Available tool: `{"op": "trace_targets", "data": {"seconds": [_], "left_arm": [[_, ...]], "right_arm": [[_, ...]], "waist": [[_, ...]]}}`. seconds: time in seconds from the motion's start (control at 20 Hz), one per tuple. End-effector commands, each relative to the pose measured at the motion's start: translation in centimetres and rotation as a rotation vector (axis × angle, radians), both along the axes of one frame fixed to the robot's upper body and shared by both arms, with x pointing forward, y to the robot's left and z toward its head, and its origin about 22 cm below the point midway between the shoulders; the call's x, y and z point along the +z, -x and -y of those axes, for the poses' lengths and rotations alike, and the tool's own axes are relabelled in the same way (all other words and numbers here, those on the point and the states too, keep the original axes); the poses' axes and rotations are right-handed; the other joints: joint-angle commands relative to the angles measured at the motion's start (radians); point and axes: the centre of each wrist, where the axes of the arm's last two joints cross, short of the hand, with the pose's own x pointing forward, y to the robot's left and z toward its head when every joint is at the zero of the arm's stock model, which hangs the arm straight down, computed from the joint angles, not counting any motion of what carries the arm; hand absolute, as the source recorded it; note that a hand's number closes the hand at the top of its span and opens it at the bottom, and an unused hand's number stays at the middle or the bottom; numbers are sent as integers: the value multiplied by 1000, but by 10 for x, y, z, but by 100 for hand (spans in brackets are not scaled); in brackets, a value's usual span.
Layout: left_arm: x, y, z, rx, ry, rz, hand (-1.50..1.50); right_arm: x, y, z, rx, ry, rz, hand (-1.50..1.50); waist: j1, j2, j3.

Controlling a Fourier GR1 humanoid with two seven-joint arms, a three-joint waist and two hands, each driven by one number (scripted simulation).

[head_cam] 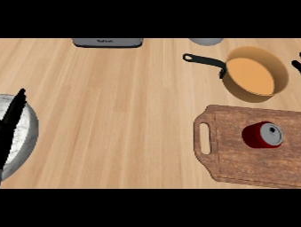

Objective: Pick the can from the cutting board and place it in the pot

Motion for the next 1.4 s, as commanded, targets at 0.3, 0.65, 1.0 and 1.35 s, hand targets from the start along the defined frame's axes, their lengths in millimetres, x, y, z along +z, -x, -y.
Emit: {"op": "trace_targets", "data": {"seconds": [0.3, 0.65, 1.0, 1.35], "left_arm": [[23, -25, 51, -75, 291, 79, 0], [51, -41, 78, -65, 465, 86, 0], [58, -52, 73, -38, 438, 74, 0], [52, -48, 66, -21, 439, 54, 0]], "right_arm": [[88, -25, -29, 600, 505, 242, 150], [11, -61, 33, 915, 112, 173, -150], [59, -82, 50, 1102, 293, 132, -150], [94, -62, 20, 1219, 792, -55, -150]], "waist": [[82, -12, -35], [48, 14, -7], [29, 5, -13], [14, -7, -16]]}}
